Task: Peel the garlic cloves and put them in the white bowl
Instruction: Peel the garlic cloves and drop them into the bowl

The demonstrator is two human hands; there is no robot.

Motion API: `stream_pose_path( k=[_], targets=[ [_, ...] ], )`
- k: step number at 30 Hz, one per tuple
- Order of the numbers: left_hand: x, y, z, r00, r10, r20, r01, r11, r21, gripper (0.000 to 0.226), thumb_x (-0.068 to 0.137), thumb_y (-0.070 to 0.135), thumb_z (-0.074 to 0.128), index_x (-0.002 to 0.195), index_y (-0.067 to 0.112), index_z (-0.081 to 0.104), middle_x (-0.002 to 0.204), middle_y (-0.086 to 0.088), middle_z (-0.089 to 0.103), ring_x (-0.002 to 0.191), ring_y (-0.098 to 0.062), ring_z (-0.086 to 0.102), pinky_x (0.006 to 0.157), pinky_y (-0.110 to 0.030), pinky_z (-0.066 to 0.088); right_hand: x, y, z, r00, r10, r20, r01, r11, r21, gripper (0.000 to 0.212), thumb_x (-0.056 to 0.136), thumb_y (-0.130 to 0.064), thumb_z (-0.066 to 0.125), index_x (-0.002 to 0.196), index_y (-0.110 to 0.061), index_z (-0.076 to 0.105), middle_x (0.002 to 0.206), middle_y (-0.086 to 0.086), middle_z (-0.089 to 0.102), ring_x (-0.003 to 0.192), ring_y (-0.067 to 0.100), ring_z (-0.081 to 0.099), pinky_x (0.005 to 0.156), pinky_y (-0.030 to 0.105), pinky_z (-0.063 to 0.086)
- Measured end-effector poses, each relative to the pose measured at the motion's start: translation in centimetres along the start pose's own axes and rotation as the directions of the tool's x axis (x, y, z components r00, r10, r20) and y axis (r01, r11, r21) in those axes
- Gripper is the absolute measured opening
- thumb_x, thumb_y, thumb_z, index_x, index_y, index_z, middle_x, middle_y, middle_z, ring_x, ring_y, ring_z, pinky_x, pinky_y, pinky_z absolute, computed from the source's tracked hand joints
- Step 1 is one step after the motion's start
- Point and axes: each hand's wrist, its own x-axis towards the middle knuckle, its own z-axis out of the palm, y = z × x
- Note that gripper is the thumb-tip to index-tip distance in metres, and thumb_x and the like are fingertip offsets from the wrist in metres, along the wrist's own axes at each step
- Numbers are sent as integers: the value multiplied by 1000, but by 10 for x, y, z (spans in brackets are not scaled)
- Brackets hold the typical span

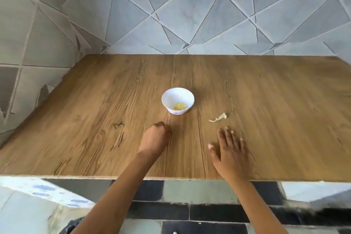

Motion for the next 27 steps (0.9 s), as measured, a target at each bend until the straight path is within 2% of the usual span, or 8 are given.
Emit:
stream_pose_path(
  k=[3, 7, 12, 16, 19, 21, 24, 27],
  targets=[
    [13, 4, -15, 997, -43, -64, 29, 979, -199, 14, 83, 10, 61, 92, 10, 71, 87, -4, 70, 75, -22, 64, 63, -26, 47, 0, 0, 4, 998, 7, -63, -6, 1000, 9, 82, 90, -62, -2, 145, -15, 34, 152, 8, 28, 142, 26, 23, 114, 44, 8],
    [63, 19, -41, 963, -110, -246, 2, 916, -402, 16, 78, 2, 62, 87, 10, 73, 84, -2, 72, 66, -14, 61, 59, -16, 42, 1, -1, 5, 999, 20, -49, -19, 1000, 21, 71, 93, -58, 13, 142, -15, 40, 149, 8, 35, 139, 27, 29, 112, 46, 15],
    [122, 24, -30, 989, -123, 83, 126, 992, -32, 25, 86, 5, 49, 92, 20, 69, 93, -3, 67, 79, -24, 63, 64, -29, 47, -2, -4, 0, 999, 52, -3, -52, 998, 24, 70, 95, -58, 11, 139, -16, 45, 145, 9, 42, 135, 27, 38, 109, 48, 21],
    [128, 35, -27, 949, -253, 190, 247, 967, 58, 23, 90, 10, 44, 92, 7, 66, 88, -10, 60, 74, -24, 55, 61, -28, 40, 0, 2, -4, 999, 39, -3, -39, 997, 63, 70, 96, -58, 11, 132, -16, 54, 139, 8, 51, 127, 26, 49, 105, 47, 28],
    [118, 43, -35, 982, -179, 56, 178, 983, 37, 28, 89, 10, 45, 98, 17, 71, 99, -10, 67, 80, -27, 61, 63, -30, 42, 8, 13, -12, 997, 6, -72, 12, 968, 252, 66, 94, -59, 20, 128, -16, 55, 134, 5, 55, 124, 24, 52, 105, 41, 34],
    [108, 63, -36, 995, -91, -37, 87, 993, -85, 26, 86, 14, 46, 91, 18, 72, 93, -9, 69, 83, -28, 65, 66, -31, 44, 20, 26, -20, 993, 31, -116, 21, 907, 421, 49, 94, -47, 40, 126, -13, 56, 126, 5, 58, 116, 23, 54, 98, 34, 38],
    [98, 104, -15, 997, 61, 38, -50, 970, -237, 17, 86, 14, 59, 95, 16, 73, 92, -4, 72, 84, -22, 67, 75, -30, 51, 44, 45, -29, 987, 40, -158, 44, 866, 498, 35, 92, -22, 57, 125, -11, 56, 121, 4, 59, 106, 18, 56, 88, 26, 43],
    [98, 127, 17, 988, 82, 133, -48, 968, -245, 21, 82, 18, 66, 102, 16, 70, 98, 0, 71, 89, -18, 66, 80, -32, 53, 65, 57, -31, 992, 48, -113, 28, 809, 588, 36, 91, -12, 58, 127, -10, 56, 122, 5, 60, 99, 14, 59, 85, 25, 47]
  ],
)
